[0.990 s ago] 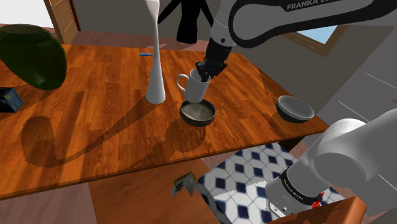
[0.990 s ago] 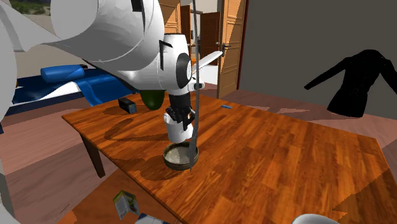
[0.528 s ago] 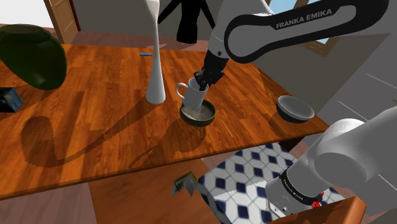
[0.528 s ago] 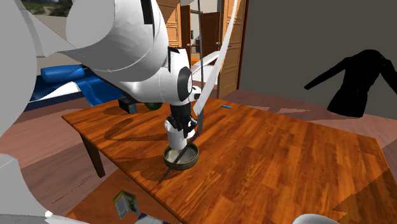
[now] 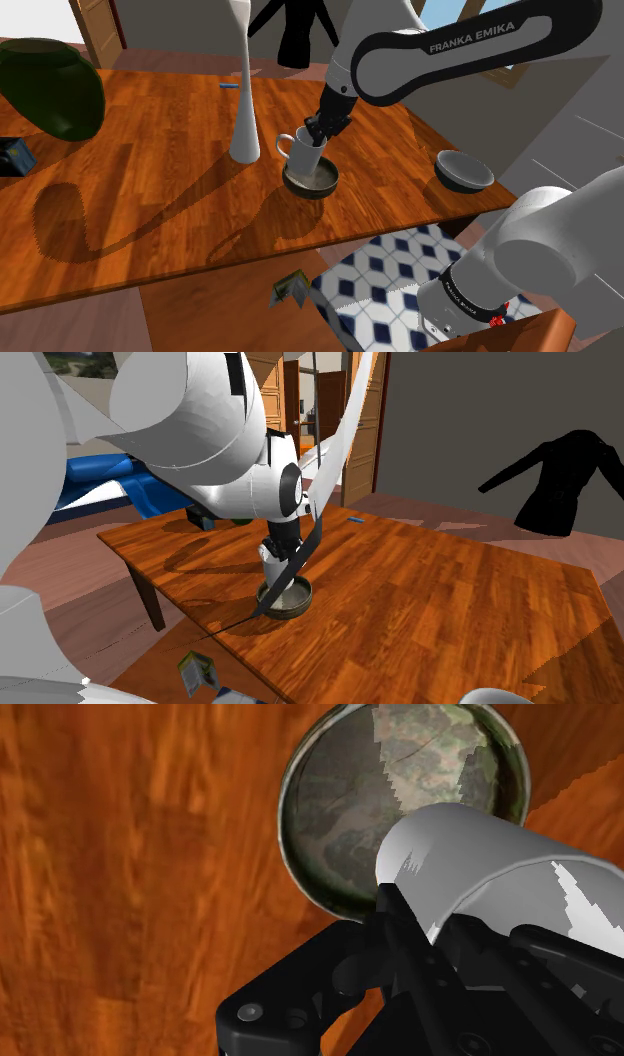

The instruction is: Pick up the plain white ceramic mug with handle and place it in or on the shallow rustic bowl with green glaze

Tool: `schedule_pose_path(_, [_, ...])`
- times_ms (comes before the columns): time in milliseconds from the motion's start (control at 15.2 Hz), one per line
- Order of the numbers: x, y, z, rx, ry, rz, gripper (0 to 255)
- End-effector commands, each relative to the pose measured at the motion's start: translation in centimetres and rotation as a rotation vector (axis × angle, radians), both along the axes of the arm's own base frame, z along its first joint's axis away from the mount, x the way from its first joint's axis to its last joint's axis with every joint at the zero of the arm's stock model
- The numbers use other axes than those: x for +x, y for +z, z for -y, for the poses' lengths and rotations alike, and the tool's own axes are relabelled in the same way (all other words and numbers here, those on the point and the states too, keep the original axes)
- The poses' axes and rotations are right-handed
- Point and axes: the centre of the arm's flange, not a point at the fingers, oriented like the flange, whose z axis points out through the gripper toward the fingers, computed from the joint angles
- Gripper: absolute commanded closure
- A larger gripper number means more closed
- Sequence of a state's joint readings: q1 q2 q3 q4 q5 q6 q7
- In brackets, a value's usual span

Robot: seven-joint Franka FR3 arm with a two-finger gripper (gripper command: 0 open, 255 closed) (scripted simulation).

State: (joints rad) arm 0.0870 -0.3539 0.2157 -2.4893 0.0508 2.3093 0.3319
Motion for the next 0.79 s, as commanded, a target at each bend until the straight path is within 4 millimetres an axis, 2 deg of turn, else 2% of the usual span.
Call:
schedule_pose_path(0, [0.0,0.0,0.0,0.000,0.000,0.000,255])
schedule_pose_path(66, [0.0,0.0,0.0,0.000,0.000,0.000,0])
schedule_pose_path(396, [0.0,0.0,0.0,0.000,0.000,0.000,0])
schedule_pose_path(660, [-0.8,4.9,0.1,0.000,0.000,0.000,0])
schedule_pose_path(726, [-0.8,4.9,0.1,0.000,0.000,0.000,0])
